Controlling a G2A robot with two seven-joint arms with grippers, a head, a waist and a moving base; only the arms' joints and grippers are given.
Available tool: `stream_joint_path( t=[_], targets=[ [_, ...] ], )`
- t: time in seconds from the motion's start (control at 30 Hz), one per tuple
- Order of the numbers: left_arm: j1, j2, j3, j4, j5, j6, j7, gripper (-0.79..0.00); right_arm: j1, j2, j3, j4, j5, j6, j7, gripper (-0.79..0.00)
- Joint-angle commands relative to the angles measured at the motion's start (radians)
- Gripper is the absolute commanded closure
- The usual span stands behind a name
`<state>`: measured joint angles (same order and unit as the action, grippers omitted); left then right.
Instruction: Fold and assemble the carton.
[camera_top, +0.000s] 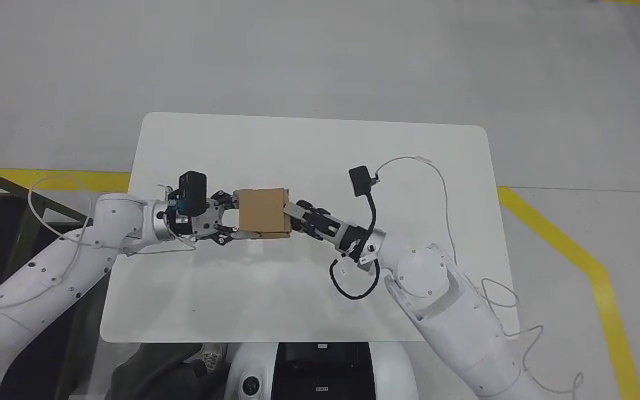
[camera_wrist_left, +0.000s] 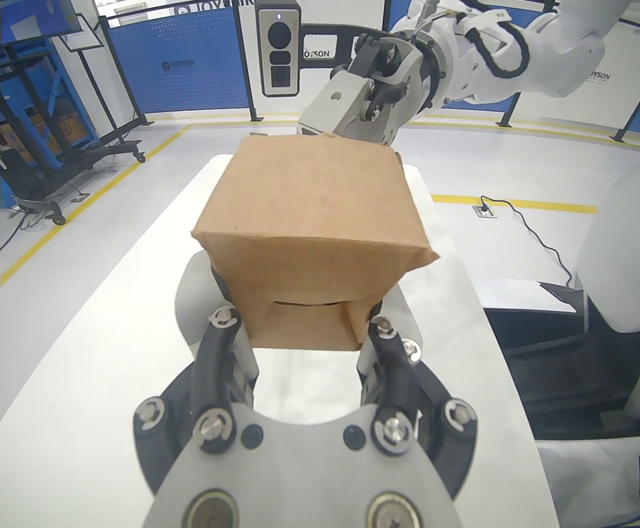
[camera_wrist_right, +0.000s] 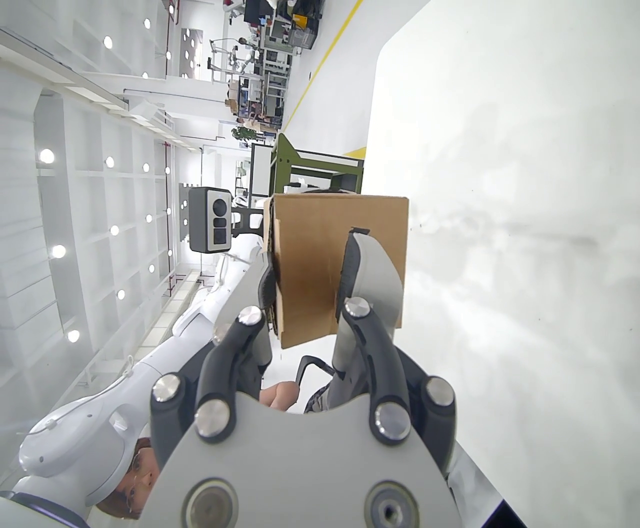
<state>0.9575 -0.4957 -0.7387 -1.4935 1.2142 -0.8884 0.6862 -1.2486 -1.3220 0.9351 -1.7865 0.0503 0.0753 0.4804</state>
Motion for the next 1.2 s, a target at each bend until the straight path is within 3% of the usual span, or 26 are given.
stream_joint_path(
  t=[0.0,0.87,0.93,0.97,1.03,1.07,1.17],
  targets=[
    [0.004,-0.003,-0.008,0.001,-0.002,-0.004,-0.006,-0.468,-0.003,-0.001,0.005,-0.003,0.001,0.006,-0.017,-0.271],
    [0.045,-0.040,-0.088,0.024,0.015,-0.053,-0.058,-0.465,-0.007,-0.007,0.009,-0.020,0.029,-0.019,-0.036,-0.308],
    [0.049,-0.044,-0.092,0.034,0.011,-0.060,-0.063,-0.465,-0.020,-0.004,0.033,-0.027,0.023,-0.022,-0.055,-0.372],
    [0.049,-0.046,-0.092,0.041,0.009,-0.064,-0.069,-0.465,-0.031,-0.001,0.048,-0.033,0.021,-0.026,-0.069,-0.465],
    [0.046,-0.054,-0.088,0.055,-0.001,-0.068,-0.086,-0.468,-0.056,0.004,0.079,-0.051,0.014,-0.040,-0.092,-0.733],
    [0.042,-0.060,-0.085,0.064,-0.005,-0.062,-0.102,-0.471,-0.070,0.007,0.093,-0.061,0.006,-0.050,-0.099,-0.785],
    [0.032,-0.082,-0.064,0.074,-0.002,-0.003,-0.152,-0.465,-0.111,0.014,0.128,-0.093,-0.010,-0.101,-0.114,-0.785]
  ],
)
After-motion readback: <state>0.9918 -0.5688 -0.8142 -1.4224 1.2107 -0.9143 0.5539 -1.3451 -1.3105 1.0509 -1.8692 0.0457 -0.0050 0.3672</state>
